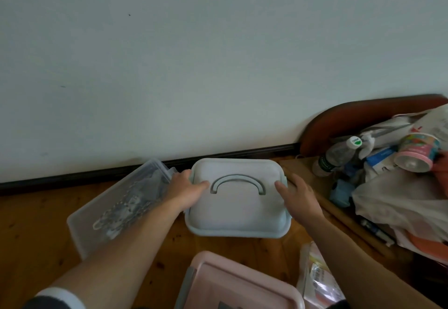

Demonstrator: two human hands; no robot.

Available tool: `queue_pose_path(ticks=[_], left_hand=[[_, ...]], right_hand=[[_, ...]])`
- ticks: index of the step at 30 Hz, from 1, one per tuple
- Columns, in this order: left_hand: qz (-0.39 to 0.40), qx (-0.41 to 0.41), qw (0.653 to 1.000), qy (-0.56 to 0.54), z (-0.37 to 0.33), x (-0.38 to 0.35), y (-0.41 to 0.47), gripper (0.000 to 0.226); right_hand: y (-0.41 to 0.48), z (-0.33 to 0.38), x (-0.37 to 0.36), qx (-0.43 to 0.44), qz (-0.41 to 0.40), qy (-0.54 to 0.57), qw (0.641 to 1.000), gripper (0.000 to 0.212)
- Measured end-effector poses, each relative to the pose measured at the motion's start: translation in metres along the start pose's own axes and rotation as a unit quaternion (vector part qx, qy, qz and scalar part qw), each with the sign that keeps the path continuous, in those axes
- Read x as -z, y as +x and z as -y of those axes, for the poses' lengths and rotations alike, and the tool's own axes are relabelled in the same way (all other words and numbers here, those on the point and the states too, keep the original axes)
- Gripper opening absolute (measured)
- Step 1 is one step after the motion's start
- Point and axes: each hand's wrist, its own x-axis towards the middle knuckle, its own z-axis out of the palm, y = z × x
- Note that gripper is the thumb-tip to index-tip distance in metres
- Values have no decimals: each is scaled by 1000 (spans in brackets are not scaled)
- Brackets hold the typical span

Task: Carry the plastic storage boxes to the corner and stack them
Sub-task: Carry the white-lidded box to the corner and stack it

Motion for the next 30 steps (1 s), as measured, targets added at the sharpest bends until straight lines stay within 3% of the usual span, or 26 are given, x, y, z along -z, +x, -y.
queue_pose_path(ticks=[12, 18, 30], left_hand=[[51, -4, 998, -34, 17, -12, 9, 90], [75, 28, 996, -27, 22, -16, 11, 104], [71, 15, 996, -51, 27, -16, 12, 103]], right_hand=[[2, -13, -17, -43, 97, -11, 994, 107], [4, -16, -21, -56, 122, 5, 991, 109], [3, -18, -19, -45, 133, -3, 990, 108]])
